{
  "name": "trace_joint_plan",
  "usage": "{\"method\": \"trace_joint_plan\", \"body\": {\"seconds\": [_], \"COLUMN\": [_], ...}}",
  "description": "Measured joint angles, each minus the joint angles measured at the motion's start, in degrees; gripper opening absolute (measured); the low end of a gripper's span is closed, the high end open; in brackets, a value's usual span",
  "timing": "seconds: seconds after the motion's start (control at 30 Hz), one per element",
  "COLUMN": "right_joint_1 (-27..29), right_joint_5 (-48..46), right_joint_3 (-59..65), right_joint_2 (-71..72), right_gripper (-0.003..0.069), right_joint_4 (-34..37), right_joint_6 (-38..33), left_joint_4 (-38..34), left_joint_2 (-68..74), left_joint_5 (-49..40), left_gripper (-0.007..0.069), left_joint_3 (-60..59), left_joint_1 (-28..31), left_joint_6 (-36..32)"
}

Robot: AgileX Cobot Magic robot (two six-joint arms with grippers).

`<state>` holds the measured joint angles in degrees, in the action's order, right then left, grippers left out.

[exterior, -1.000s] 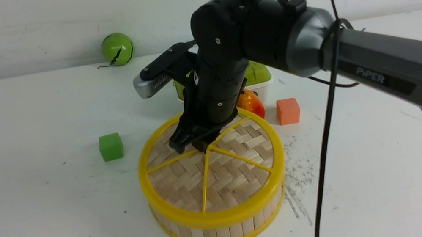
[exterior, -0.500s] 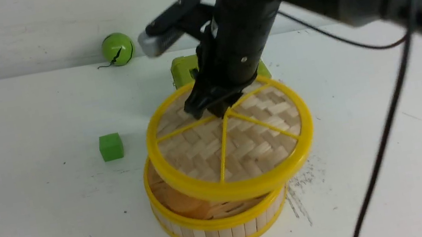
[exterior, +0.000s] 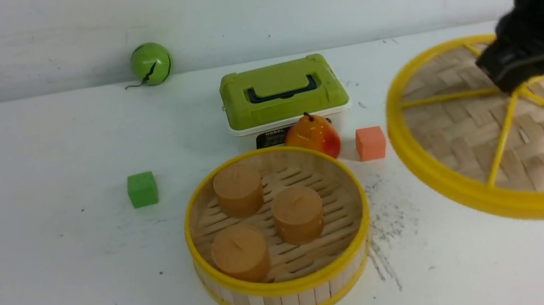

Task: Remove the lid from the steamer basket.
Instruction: Use the right arm to place the steamer lid on the table

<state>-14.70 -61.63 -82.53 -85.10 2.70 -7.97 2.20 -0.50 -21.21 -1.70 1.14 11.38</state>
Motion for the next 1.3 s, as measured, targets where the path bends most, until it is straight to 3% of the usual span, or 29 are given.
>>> {"method": "trace_joint_plan", "body": {"seconds": [0.23, 0.4, 0.67, 0.9, 1.17, 1.3], "right_joint_1": [3.0, 3.2, 3.3, 3.3, 3.3, 3.3], "right_joint_5": [16.9, 24.6, 33.1, 34.2, 31.2, 29.8], "right_joint_3": [15.7, 19.6, 20.1, 20.1, 19.1, 18.9], "right_joint_2": [-2.4, -6.0, -12.0, -15.4, -11.1, -1.4], "right_gripper": [0.0107, 0.0107, 0.0107, 0.0120, 0.0350, 0.0336], "right_joint_4": [1.1, 1.2, 1.4, 1.4, 3.2, 4.0], "right_joint_6": [0.0, 0.0, 1.3, 2.8, 6.5, 6.9], "left_joint_4": [0.0, 0.0, 0.0, 0.0, 0.0, 0.0], "left_joint_2": [0.0, 0.0, 0.0, 0.0, 0.0, 0.0], "left_joint_5": [0.0, 0.0, 0.0, 0.0, 0.0, 0.0], "left_gripper": [0.0239, 0.0239, 0.0239, 0.0239, 0.0239, 0.0239], "left_joint_3": [0.0, 0.0, 0.0, 0.0, 0.0, 0.0], "left_joint_1": [0.0, 0.0, 0.0, 0.0, 0.0, 0.0], "left_joint_6": [0.0, 0.0, 0.0, 0.0, 0.0, 0.0]}}
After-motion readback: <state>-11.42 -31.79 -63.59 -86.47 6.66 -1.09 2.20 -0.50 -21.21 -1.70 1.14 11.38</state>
